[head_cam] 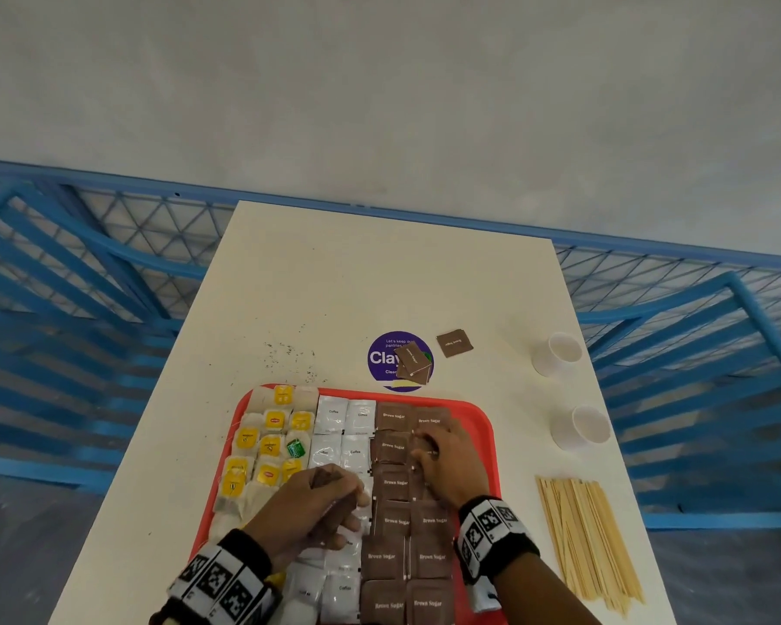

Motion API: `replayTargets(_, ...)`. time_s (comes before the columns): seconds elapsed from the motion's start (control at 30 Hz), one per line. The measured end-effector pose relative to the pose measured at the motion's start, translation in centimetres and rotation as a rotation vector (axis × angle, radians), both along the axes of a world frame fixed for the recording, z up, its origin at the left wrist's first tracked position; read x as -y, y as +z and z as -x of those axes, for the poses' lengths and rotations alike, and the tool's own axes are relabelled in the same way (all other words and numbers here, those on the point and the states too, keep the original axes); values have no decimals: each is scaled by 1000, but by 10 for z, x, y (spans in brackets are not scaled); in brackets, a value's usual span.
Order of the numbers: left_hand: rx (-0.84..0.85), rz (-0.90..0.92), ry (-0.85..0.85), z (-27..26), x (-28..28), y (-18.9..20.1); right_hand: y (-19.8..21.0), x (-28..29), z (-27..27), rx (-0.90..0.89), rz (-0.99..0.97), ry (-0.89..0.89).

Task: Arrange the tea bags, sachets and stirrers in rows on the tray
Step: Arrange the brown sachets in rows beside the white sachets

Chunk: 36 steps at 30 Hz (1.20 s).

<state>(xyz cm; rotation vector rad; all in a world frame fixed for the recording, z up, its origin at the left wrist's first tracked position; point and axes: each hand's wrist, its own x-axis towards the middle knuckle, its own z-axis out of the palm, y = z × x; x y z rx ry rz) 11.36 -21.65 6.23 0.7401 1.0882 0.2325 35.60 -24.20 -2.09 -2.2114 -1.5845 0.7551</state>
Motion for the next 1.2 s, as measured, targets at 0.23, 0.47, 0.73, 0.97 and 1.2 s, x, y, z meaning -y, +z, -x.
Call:
replayTargets(0.23,278,237,207,2,-5,18,61,8,22,-211,-160,-132)
replayTargets(0.47,80,-143,-37,-13,-5,33,125,42,51,-633,-14,-86)
replayTargets(0.73,22,-392,-80,-11,-10,39,134,63,47,-930,-77,-267)
replayTargets(0.97,22,-451,-151,-7,-12,42,128,63,49,-847,-91,-203)
replayTargets(1.2,59,-478,-123,-11,-15,45,129,61,50,-955,-102,-222)
